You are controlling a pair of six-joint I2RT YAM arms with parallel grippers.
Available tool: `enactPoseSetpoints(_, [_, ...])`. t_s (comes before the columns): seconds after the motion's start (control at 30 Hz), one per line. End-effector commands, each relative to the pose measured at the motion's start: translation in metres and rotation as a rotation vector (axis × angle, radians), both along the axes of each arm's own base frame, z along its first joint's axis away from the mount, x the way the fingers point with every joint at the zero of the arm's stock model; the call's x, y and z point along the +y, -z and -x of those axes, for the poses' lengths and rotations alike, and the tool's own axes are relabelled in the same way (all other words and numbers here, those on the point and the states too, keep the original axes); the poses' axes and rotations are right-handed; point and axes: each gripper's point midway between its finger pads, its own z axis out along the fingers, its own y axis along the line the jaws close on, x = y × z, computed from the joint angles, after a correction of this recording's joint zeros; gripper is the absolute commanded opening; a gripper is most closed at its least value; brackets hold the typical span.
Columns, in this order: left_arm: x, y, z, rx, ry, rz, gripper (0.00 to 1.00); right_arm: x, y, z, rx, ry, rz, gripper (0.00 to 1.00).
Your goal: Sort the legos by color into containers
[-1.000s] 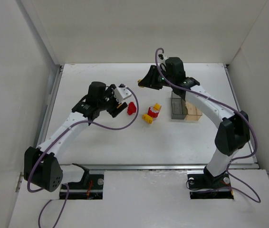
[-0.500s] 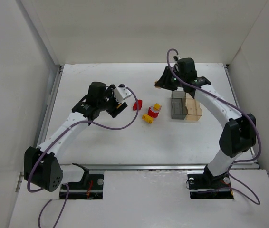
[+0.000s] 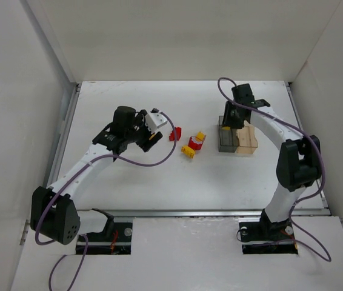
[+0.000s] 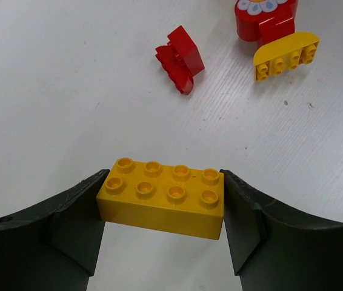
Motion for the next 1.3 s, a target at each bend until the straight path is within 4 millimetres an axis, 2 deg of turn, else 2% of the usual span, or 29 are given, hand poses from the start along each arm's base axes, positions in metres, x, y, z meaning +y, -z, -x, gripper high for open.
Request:
enactPoseSetpoints(0.0, [-0.003, -0.010, -0.006, -0.038, -0.008, 0.033, 0.00, -0.007, 0.015, 0.000, 0.042, -0.001, 0.048, 0.08])
enactPoseSetpoints(0.03, [-0.003, -0.010, -0.005, -0.033, -0.013, 0.038, 0.00, -0.006, 0.012, -0.003, 0.033, -0.001, 0.046, 0.15])
enactPoseSetpoints(0.07, [-0.006, -0.010, -0.004, -0.033, -0.004, 0.038, 0.00, -0.007, 0.018, 0.000, 0.056, -0.002, 0.051, 0.33])
enactPoseSetpoints(0.17, [-0.008, -0.009, -0.003, -0.035, -0.002, 0.034, 0.00, -0.008, 0.011, -0.005, 0.035, 0.005, 0.056, 0.56])
enactPoseSetpoints(0.2, [-0.013, -0.006, 0.000, -0.026, 0.013, 0.030, 0.00, -0.008, 0.010, -0.003, 0.048, 0.005, 0.060, 0.67])
enactPoseSetpoints(0.3, [-0.024, -0.015, -0.006, -0.015, 0.031, 0.067, 0.00, -0.012, -0.004, -0.005, 0.040, 0.010, 0.082, 0.75])
enactPoseSetpoints(0.37, [-0.029, -0.021, -0.004, -0.017, 0.058, 0.088, 0.00, -0.012, -0.021, -0.007, -0.003, 0.001, 0.078, 0.78])
enactPoseSetpoints(0.4, [-0.031, -0.021, -0.003, -0.013, 0.070, 0.095, 0.00, -0.012, -0.028, -0.007, -0.019, -0.006, 0.079, 0.89])
enactPoseSetpoints(0.43, [-0.035, -0.023, -0.002, -0.016, 0.089, 0.110, 0.00, -0.011, -0.042, -0.005, -0.050, -0.026, 0.068, 0.89])
enactPoseSetpoints(0.47, [-0.034, -0.025, -0.001, -0.034, 0.096, 0.108, 0.00, -0.004, -0.050, -0.005, -0.077, -0.052, 0.052, 0.98])
enactPoseSetpoints(0.53, [-0.034, -0.032, -0.002, -0.072, 0.110, 0.103, 0.00, 0.009, -0.075, -0.005, -0.148, -0.110, 0.048, 1.00])
enactPoseSetpoints(0.57, [-0.033, -0.037, -0.001, -0.088, 0.115, 0.102, 0.00, 0.017, -0.081, -0.007, -0.169, -0.140, 0.040, 1.00])
enactPoseSetpoints(0.63, [-0.028, -0.043, -0.002, -0.101, 0.110, 0.115, 0.00, 0.040, -0.101, -0.007, -0.227, -0.197, 0.022, 1.00])
enactPoseSetpoints(0.67, [-0.027, -0.049, 0.004, -0.110, 0.128, 0.136, 0.00, 0.060, -0.105, -0.005, -0.239, -0.260, -0.004, 1.00])
enactPoseSetpoints(0.7, [-0.028, -0.056, 0.007, -0.135, 0.140, 0.152, 0.00, 0.069, -0.110, -0.003, -0.250, -0.295, -0.023, 1.00])
enactPoseSetpoints(0.77, [-0.031, -0.077, 0.012, -0.235, 0.184, 0.188, 0.00, 0.093, -0.122, -0.005, -0.290, -0.362, -0.086, 1.00])
enactPoseSetpoints(0.8, [-0.035, -0.098, 0.026, -0.313, 0.229, 0.218, 0.00, 0.105, -0.127, -0.003, -0.305, -0.400, -0.122, 1.00])
enactPoseSetpoints(0.83, [-0.036, -0.096, 0.033, -0.340, 0.246, 0.218, 0.00, 0.126, -0.134, 0.005, -0.315, -0.479, -0.195, 1.00])
enactPoseSetpoints(0.87, [-0.036, -0.108, 0.036, -0.422, 0.273, 0.211, 0.00, 0.132, -0.138, 0.012, -0.329, -0.518, -0.236, 1.00])
enactPoseSetpoints(0.9, [-0.036, -0.119, 0.046, -0.469, 0.300, 0.215, 0.00, 0.140, -0.163, 0.014, -0.421, -0.560, -0.284, 1.00])
enactPoseSetpoints(0.93, [-0.038, -0.123, 0.051, -0.498, 0.318, 0.213, 0.00, 0.153, -0.174, 0.027, -0.448, -0.644, -0.358, 1.00])
enactPoseSetpoints(0.97, [-0.037, -0.127, 0.052, -0.519, 0.323, 0.208, 0.00, 0.156, -0.169, 0.037, -0.453, -0.683, -0.392, 1.00])
enactPoseSetpoints(1.0, [-0.038, -0.127, 0.053, -0.529, 0.338, 0.203, 0.00, 0.161, -0.198, 0.044, -0.571, -0.737, -0.431, 1.00])
enactPoseSetpoints(1.03, [-0.041, -0.136, 0.058, -0.547, 0.355, 0.216, 0.00, 0.165, -0.206, 0.053, -0.600, -0.782, -0.462, 1.00])
enactPoseSetpoints(1.07, [-0.043, -0.144, 0.060, -0.575, 0.381, 0.222, 0.00, 0.170, -0.214, 0.071, -0.629, -0.872, -0.508, 1.00])
enactPoseSetpoints(1.13, [-0.047, -0.145, 0.056, -0.575, 0.390, 0.226, 0.00, 0.176, -0.221, 0.086, -0.641, -0.953, -0.533, 1.00])
enactPoseSetpoints(1.2, [-0.053, -0.155, 0.054, -0.597, 0.400, 0.236, 0.00, 0.184, -0.227, 0.104, -0.637, -1.049, -0.582, 1.00])
enactPoseSetpoints(1.27, [-0.058, -0.155, 0.050, -0.588, 0.409, 0.236, 0.00, 0.185, -0.243, 0.121, -0.663, -1.124, -0.621, 1.00])
